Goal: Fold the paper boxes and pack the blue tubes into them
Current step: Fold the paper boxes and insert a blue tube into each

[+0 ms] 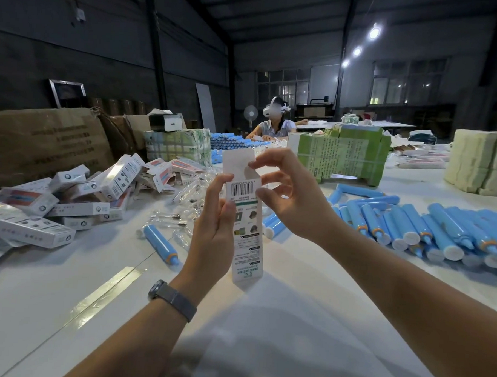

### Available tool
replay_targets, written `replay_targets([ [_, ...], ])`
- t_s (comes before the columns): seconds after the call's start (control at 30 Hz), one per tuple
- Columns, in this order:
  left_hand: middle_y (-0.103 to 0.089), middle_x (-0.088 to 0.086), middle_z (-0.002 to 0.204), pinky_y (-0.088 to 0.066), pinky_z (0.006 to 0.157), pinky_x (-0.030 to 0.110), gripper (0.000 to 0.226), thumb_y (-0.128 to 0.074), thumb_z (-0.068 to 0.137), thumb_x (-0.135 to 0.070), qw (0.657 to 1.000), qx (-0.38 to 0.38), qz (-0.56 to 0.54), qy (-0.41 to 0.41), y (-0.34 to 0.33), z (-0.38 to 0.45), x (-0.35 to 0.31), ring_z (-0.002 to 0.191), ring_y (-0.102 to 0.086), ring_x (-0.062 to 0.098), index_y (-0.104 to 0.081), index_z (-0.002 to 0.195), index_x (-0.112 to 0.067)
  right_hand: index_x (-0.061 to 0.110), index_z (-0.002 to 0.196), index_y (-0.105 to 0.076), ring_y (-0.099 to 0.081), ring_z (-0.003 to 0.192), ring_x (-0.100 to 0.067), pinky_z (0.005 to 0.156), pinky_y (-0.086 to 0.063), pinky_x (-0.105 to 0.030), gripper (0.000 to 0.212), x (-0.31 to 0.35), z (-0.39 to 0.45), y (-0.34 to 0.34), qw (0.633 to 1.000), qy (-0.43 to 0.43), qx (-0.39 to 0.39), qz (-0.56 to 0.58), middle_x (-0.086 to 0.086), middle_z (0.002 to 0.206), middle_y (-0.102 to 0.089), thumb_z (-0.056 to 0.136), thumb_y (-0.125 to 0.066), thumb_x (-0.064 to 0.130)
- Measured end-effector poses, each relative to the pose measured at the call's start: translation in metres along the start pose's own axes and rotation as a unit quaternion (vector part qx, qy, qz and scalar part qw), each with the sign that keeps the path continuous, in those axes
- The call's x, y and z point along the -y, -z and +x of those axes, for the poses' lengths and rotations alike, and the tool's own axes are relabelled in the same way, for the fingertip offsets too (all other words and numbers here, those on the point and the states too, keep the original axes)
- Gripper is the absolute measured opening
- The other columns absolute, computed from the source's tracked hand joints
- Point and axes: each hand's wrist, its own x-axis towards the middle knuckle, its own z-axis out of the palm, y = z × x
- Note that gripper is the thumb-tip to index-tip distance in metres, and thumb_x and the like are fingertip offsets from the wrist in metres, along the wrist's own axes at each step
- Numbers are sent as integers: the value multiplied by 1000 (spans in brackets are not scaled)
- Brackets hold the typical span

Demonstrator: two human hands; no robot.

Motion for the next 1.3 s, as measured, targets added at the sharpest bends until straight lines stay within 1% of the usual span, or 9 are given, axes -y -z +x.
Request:
replay_targets([
  [0.07,-68,-6,104,-59,80,49,33,-34,99,-35,1000,0,-5,-1,0,0,0,89,-69,16,-41,123,-56,22,109,-49,-62,100,-14,75,-57,-37,32,0,0,0,999,4,17,-31,13,106,-65,90,-62,-1],
  [0.17,-69,-8,101,-59,75,39,35,-34,100,-32,1000,11,-14,-12,0,-1,0,85,-69,12,-43,118,-61,19,106,-52,-62,101,-16,78,-55,-36,29,0,1,1,999,10,23,-46,8,102,-67,89,-63,-2],
  [0.37,-69,-12,100,-57,69,25,37,-34,101,-29,998,37,-53,-8,-1,-2,-4,89,-68,12,-44,116,-61,27,100,-54,-69,96,-15,92,-54,-43,48,10,6,8,999,32,-23,9,8,93,-69,75,-71,-10],
  [0.57,-71,-9,102,-56,69,26,38,-33,108,-15,994,34,-98,28,0,-1,-3,89,-70,12,-33,124,-50,27,131,-47,-65,89,-14,74,-46,-20,73,14,6,-3,988,126,-66,-51,2,113,-58,73,-65,-14],
  [0.7,-70,-13,98,-59,74,33,39,-33,108,-13,995,39,-87,27,1,-1,-2,88,-69,11,-30,128,-47,18,108,-66,-62,87,-1,75,-40,-7,42,15,4,-3,985,115,-24,-127,7,94,-70,77,-64,-9],
  [0.87,-68,-9,96,-55,70,31,44,-35,108,-14,996,41,-72,18,0,-1,-5,86,-68,9,-41,117,-56,28,92,-63,-66,84,-4,75,-42,-18,19,24,7,4,996,51,-27,-63,11,85,-71,85,-68,11],
  [1.0,-69,-4,92,-57,76,41,35,-38,100,-28,996,55,-70,13,-1,-2,-8,86,-67,15,-40,114,-60,35,93,-59,-66,83,-6,74,-46,-34,30,27,10,7,999,13,-16,-27,11,82,-72,85,-74,9],
  [1.23,-66,7,91,-57,75,51,36,-42,96,-29,997,53,-56,0,-1,-3,-8,85,-67,29,-39,115,-59,29,90,-61,-63,84,1,71,-41,-7,31,24,9,1,997,21,-9,-68,11,87,-71,83,-71,0],
  [1.3,-63,12,86,-55,65,36,38,-42,95,-28,998,42,-44,-8,-2,-3,-7,74,-65,21,-38,116,-60,26,82,-58,-60,76,1,68,-40,-5,33,25,9,-1,994,41,-28,-94,7,81,-69,79,-71,-4],
])
